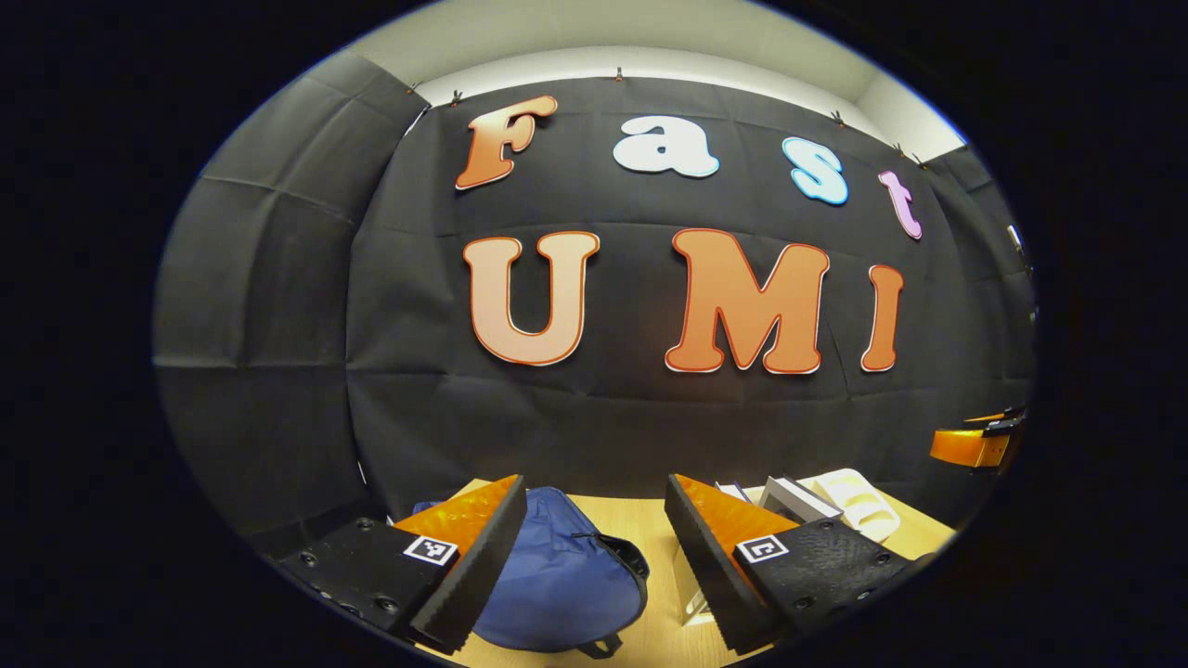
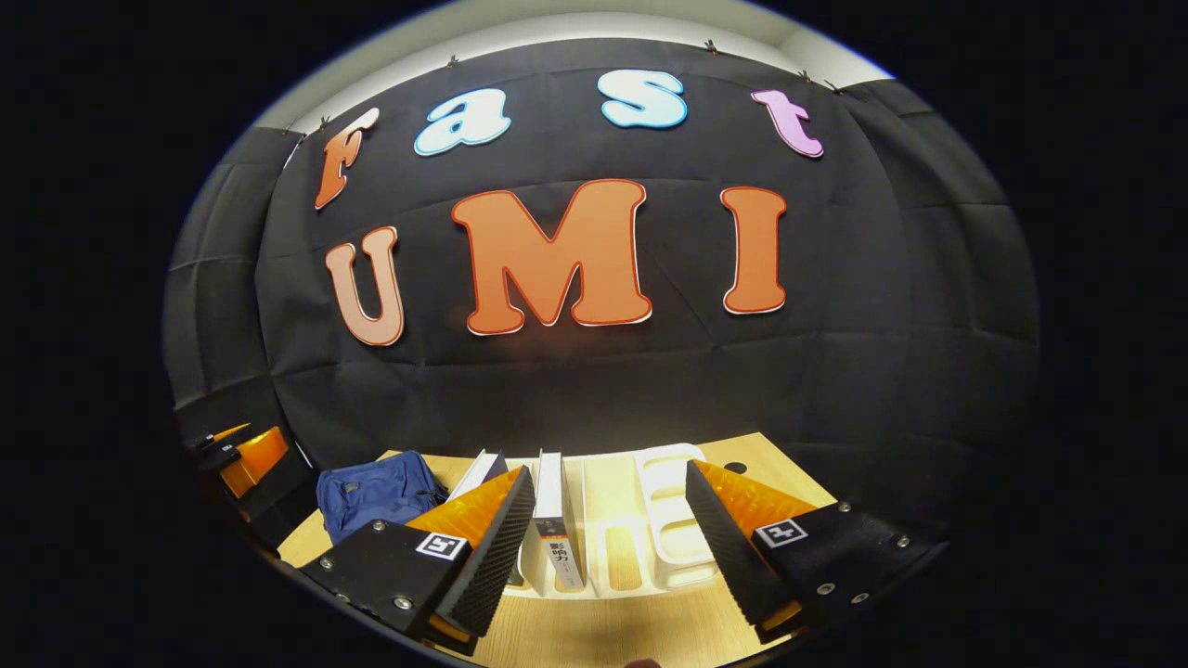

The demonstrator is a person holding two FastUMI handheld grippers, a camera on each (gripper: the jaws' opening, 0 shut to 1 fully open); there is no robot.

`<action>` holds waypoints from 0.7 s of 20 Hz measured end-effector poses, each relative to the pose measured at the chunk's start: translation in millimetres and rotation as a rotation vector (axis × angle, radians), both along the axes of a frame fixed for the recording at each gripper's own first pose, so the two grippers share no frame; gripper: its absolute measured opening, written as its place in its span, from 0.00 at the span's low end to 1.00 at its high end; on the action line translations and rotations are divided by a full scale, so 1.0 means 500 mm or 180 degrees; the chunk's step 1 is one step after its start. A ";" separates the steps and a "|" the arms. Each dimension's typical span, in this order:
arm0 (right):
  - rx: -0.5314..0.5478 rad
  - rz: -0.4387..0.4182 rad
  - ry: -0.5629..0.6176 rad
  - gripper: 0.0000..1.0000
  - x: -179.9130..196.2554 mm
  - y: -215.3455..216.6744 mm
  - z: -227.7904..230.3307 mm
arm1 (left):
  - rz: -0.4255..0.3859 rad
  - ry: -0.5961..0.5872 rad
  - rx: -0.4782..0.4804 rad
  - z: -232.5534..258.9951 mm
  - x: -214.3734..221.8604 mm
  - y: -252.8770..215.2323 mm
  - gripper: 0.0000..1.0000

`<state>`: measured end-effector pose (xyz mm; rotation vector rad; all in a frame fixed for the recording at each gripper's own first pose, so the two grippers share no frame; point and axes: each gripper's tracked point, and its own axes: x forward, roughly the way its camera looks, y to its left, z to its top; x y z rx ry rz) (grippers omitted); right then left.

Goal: Open the schoolbag, grab two books from the bookshelf and put them into the schoolbag.

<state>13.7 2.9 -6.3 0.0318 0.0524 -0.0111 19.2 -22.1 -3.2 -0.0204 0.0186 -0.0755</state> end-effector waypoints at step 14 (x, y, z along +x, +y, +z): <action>0.0071 0.0012 0.0100 0.97 -0.018 -0.017 -0.024 | 0.0030 0.0140 0.0165 -0.056 0.003 0.013 0.93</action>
